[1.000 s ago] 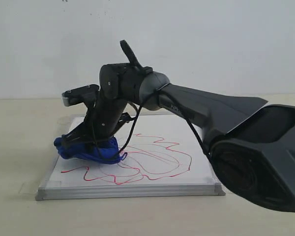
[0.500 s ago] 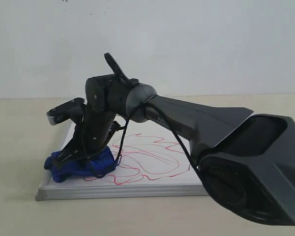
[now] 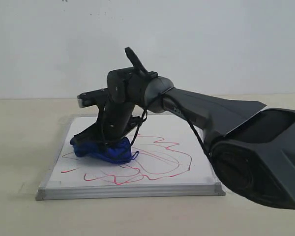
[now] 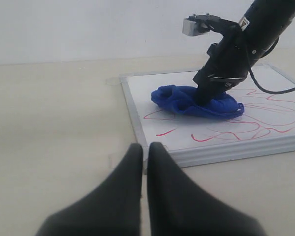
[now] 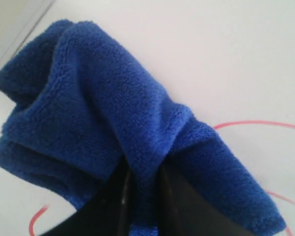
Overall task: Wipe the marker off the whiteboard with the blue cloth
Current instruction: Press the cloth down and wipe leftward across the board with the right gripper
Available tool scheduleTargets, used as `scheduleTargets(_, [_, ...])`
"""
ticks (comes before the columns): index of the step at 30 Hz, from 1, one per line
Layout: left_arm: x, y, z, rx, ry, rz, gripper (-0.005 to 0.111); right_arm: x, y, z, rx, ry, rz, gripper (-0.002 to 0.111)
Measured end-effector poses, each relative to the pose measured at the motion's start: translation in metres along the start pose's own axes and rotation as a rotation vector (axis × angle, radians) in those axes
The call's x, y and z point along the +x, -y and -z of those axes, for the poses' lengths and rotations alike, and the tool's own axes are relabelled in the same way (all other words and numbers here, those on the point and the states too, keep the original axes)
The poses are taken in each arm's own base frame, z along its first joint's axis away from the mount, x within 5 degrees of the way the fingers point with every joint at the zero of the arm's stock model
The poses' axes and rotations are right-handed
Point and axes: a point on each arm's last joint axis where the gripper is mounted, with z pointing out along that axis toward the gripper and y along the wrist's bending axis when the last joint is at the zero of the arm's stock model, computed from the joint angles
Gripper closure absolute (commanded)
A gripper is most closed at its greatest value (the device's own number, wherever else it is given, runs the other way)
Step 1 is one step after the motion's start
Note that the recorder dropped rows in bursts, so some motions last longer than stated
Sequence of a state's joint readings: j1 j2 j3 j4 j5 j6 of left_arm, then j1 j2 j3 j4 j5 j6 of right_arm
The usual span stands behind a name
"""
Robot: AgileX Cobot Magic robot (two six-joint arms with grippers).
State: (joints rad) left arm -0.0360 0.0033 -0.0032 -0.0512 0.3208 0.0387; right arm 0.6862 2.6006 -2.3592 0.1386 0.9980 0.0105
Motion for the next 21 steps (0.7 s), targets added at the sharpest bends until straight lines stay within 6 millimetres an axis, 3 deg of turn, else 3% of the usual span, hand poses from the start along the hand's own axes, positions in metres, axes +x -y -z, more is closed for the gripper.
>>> scheduleTargets(6, [0.0,0.0,0.0,0.0,0.0,0.0,0.103,0.0,0.0,0.0,-0.007,0.0,-0.004,0.109])
scheduleTargets(11, [0.0,0.0,0.0,0.0,0.0,0.0,0.103,0.001,-0.014,-0.001,-0.068,-0.002,0.094,0.109])
scheduleTargets(21, [0.0,0.0,0.0,0.0,0.0,0.0,0.103,0.015,-0.091,-0.007,-0.15,-0.001,0.328,0.109])
